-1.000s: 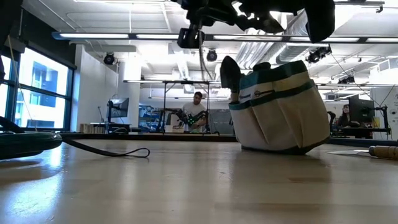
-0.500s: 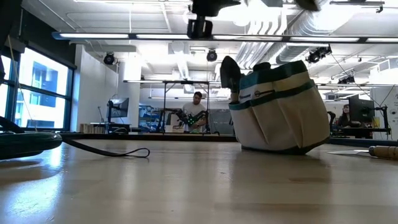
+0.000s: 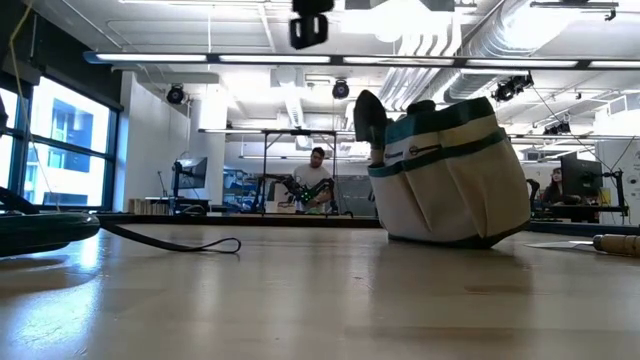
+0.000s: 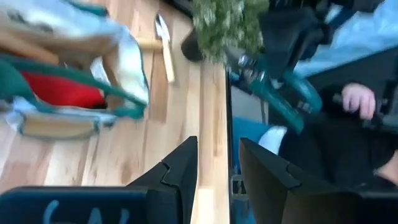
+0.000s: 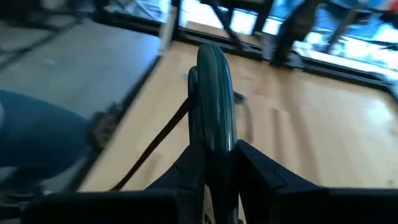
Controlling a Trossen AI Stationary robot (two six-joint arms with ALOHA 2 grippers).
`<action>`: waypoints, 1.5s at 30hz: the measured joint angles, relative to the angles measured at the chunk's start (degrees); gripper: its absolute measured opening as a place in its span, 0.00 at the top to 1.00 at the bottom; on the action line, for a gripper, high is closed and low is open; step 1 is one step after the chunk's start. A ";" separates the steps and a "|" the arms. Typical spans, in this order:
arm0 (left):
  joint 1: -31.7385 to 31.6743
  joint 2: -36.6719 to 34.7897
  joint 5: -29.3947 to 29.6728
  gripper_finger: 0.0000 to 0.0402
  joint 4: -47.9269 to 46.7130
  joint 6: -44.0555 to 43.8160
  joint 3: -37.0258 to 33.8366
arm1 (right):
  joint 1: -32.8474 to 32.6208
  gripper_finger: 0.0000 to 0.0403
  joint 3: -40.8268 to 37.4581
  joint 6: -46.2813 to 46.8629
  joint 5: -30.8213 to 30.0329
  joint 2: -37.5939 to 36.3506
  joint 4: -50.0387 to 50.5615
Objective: Pick & Place Garden tools in Gardening bag
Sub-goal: Put the top green shear scissors into the light brown gardening bag
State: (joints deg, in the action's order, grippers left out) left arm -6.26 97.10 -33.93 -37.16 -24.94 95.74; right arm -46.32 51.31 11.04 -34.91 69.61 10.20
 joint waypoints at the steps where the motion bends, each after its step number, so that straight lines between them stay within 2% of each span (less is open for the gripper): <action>1: 0.54 -0.19 0.44 0.72 -0.71 0.73 0.00 | 0.72 0.86 0.04 -0.23 2.13 0.43 -1.25; 5: 3.11 -1.17 3.82 0.72 -3.97 2.26 -0.07 | 4.57 0.86 -3.64 -3.24 10.97 0.99 -9.29; 10: 7.39 -2.23 6.89 0.72 -7.57 2.44 -0.02 | 10.21 0.86 -11.27 -6.27 16.49 -0.54 -23.26; 15: 12.07 -3.01 12.44 0.72 -10.92 2.04 -0.09 | 15.16 0.86 -18.46 -9.74 24.76 -2.64 -36.72; 20: 17.00 -3.52 18.60 0.72 -10.78 0.60 -0.04 | 20.83 0.86 -30.56 -9.73 33.33 -5.08 -61.11; 23: 19.40 -3.82 22.58 0.72 -10.47 1.15 -0.02 | 24.97 0.86 -35.66 -8.61 37.55 -5.64 -69.64; 26: 20.52 -3.80 25.72 0.72 -10.51 1.23 -0.02 | 27.62 0.86 -36.91 -7.90 39.53 -5.56 -70.65; 34: 20.59 -3.80 29.62 0.72 -9.09 2.20 -0.02 | 32.60 0.86 -36.92 -9.07 39.32 -3.44 -68.35; 39: 20.56 -3.78 30.07 0.72 -9.25 2.20 -0.02 | 35.64 0.86 -36.92 -9.12 40.85 -1.83 -68.94; 45: 20.54 -3.76 30.12 0.72 -9.26 2.20 -0.02 | 36.97 0.86 -37.36 -9.17 39.34 -1.76 -68.04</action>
State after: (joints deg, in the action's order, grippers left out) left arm 14.28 93.34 -3.81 -46.42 -22.74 95.72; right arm -9.35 13.95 1.87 4.43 67.85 -57.84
